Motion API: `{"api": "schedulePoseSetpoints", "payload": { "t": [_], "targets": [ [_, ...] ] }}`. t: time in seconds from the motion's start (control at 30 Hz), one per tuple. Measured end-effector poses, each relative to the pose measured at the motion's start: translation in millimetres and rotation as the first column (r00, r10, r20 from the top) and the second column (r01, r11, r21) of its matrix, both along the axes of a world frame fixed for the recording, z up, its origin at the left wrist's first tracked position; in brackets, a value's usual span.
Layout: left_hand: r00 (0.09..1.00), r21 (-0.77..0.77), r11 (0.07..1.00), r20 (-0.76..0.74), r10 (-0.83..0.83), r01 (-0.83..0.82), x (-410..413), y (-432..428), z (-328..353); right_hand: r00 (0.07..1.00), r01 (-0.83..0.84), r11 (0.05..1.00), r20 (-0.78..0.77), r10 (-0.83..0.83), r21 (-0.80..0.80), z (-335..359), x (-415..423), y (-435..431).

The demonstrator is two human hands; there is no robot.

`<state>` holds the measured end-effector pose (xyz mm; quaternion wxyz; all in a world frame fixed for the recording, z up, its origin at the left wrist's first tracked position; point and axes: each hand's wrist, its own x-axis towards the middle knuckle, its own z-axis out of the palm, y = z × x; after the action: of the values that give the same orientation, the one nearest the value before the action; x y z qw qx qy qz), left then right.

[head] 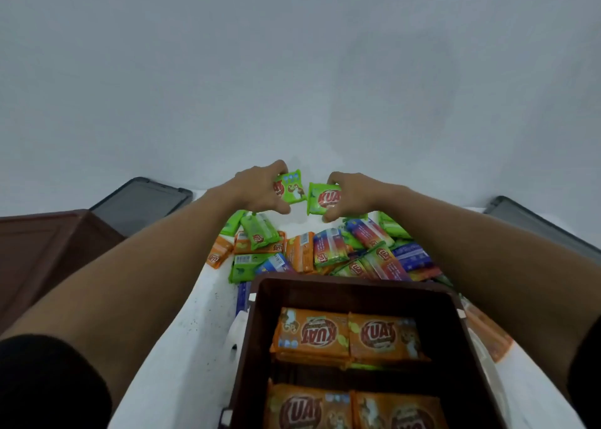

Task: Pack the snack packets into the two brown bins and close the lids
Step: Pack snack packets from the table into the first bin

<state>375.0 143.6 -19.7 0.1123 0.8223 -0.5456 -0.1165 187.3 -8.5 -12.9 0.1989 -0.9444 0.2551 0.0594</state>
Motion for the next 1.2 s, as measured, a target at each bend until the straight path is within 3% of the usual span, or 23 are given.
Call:
{"api": "schedulePoseSetpoints", "payload": {
  "t": [0.23, 0.37, 0.63, 0.83, 0.97, 1.2],
  "targets": [
    [0.969, -0.058, 0.972, 0.111, -0.220, 0.227, -42, 25, 42, 0.994, -0.005, 0.990, 0.105, 0.020, -0.138, 33, -48, 26],
    [0.949, -0.068, 0.953, 0.140, -0.284, 0.295, -73, 48, 51, 0.984, -0.025, 0.991, 0.174, 0.048, -0.133, 47, -85, 45],
    [0.946, -0.022, 0.946, 0.018, -0.322, 0.323, -122, 96, 47, 0.984, 0.045, 0.997, 0.172, -0.033, -0.066, 56, -169, 93],
    [0.886, 0.066, 0.884, -0.010, -0.463, 0.462, -148, 117, 29, 0.994, 0.004, 1.000, 0.112, -0.003, -0.010, 27, -195, 129],
    [0.868, 0.227, 0.862, 0.108, -0.485, 0.453, -162, 122, 7, 0.997, -0.065, 0.997, 0.026, 0.066, -0.041, -5, -195, 137],
    [0.789, 0.360, 0.852, 0.353, -0.502, 0.381, -187, 118, -11, 0.988, -0.141, 0.960, -0.095, 0.121, -0.242, -29, -187, 145]
  ]
}}
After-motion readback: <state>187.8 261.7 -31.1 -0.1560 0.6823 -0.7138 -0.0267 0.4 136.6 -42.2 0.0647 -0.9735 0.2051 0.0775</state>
